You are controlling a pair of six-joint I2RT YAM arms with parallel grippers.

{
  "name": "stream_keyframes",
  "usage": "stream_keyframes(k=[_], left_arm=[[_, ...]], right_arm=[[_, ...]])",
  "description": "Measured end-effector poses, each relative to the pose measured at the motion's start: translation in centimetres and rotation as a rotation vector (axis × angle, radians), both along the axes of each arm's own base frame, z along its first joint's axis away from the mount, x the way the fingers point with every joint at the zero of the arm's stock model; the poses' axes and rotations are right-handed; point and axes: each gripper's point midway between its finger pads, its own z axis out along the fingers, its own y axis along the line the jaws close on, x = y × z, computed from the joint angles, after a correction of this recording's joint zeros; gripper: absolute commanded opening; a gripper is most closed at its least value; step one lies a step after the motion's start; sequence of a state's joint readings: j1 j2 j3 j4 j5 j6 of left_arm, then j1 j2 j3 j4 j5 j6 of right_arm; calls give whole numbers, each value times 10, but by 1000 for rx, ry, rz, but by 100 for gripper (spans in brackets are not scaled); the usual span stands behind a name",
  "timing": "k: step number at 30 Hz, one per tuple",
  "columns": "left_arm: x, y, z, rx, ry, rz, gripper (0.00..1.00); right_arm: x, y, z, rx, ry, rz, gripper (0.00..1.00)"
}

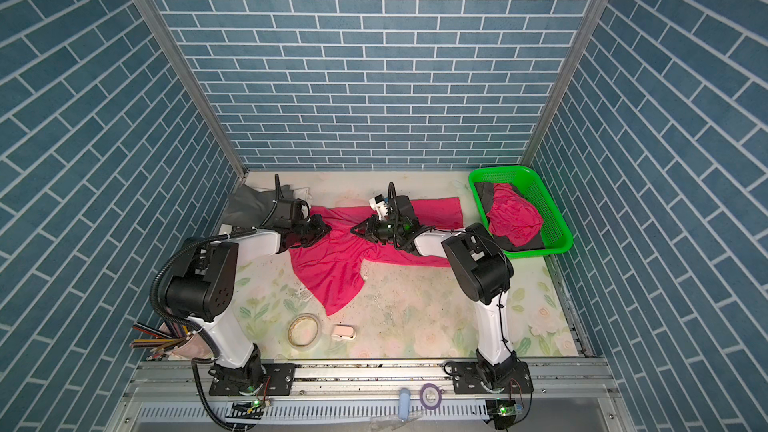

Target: Fold and stack the t-shirts

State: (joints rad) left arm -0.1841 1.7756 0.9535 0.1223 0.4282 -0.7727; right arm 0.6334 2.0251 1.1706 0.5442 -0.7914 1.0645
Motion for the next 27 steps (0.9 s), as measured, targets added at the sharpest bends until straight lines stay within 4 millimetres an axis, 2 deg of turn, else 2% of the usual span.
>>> stream_keyframes(k=[3,6,9,12,16,21,22,24,26,27], left_arm=[[-3,1,9,0,-12,-13,0],[-12,1,13,-6,-8,-33,0],[-23,1,12,-14,15,-59,0],[-36,-2,9,-37,45,-87,0],[-61,-2,2,-72,95,-115,0],[-80,21,2,-63,141,-81,1],[-80,28,7,-59,132,-68,16],[-79,38,18,-50,105,-43,29],[-78,49,30,-28,79,-21,63],[-76,52,36,-17,67,-13,76]], right_arm=[[-3,-2,0,-2,-3,4,11],[-8,-5,-5,-10,4,12,16],[-13,-9,-12,-26,18,20,23],[-15,-10,-16,-40,22,28,35],[-19,-13,-24,-71,28,40,48],[-24,-21,-39,-137,34,56,59],[-24,-24,-41,-153,32,56,60],[-23,-32,-44,-190,27,49,66],[-23,-42,-43,-234,6,40,69],[-23,-46,-40,-251,-7,38,69]])
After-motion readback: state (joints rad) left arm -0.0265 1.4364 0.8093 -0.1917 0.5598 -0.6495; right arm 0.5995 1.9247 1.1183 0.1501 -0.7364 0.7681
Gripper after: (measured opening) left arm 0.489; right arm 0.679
